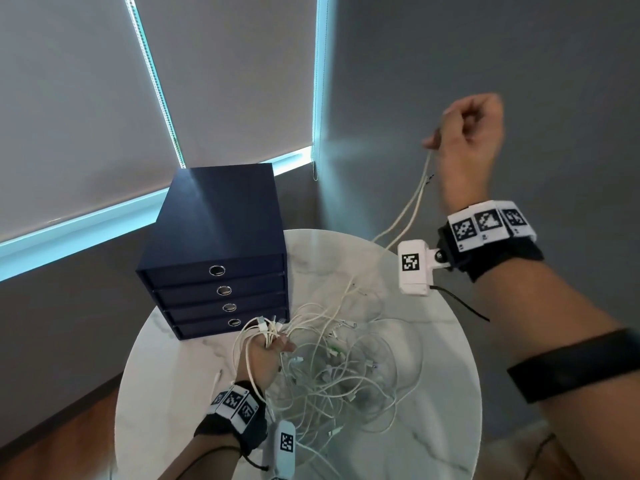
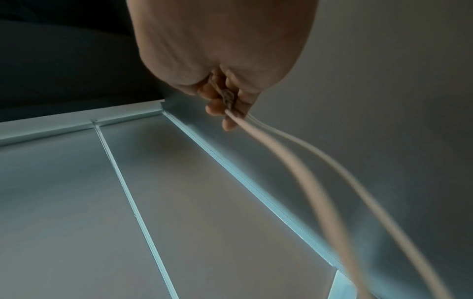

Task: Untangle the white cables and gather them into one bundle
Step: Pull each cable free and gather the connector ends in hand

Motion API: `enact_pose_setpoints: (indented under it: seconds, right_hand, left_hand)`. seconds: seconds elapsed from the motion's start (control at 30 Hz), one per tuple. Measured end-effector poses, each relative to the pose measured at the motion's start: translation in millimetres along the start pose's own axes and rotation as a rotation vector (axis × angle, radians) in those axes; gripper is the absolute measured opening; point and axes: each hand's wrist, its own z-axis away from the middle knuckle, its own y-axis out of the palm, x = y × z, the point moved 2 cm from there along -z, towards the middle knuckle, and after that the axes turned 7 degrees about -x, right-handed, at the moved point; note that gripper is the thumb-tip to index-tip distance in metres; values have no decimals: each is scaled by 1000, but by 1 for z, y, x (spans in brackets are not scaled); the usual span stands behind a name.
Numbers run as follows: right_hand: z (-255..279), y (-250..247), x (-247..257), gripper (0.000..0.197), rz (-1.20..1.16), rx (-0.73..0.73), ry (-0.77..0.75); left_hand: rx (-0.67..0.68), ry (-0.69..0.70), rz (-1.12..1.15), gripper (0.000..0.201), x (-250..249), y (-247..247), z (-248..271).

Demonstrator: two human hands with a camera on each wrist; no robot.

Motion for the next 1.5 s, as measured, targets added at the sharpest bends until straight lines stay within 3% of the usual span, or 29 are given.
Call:
enact_pose_setpoints:
  seconds: [0.13,0.23,0.47,0.57,0.7,0.8,0.93,1.2,1.33,1.5]
  right_hand:
    - [-3,-8,7,15,61,60,-119]
    - [6,-8,-1,23,126,176,-87]
    - [117,-1,-70,42,419,938,365]
    - [158,-5,-76,30,479,1093,446]
    - [183,-2,-69,11,513,976,456]
    - [196,0,-68,14,581,955,426]
    - [205,-2,-68,16,645,962,326]
    - [221,-18,-70,20,724,1043,225]
    - [233,-26,-75,30,609,1082,262]
    - [240,-66,-111,18,806,1064,339]
  left_hand:
    - [-20,17,-3,30,-6,-3,1]
    - [-31,-2,49,30,-10,2,1]
    - [172,-79,346,20,-63,28,21]
    - [194,54,299,33,-76,36,25]
    - [152,69,291,33,-73,41,25]
    - [85,-7,335,38,-65,40,24]
    - [118,-46,366,40,-61,41,30]
    - [46,-131,367,27,-57,46,30]
    - [29,-115,351,19,-56,45,26]
    - [-99,-92,514,21,-71,30,16]
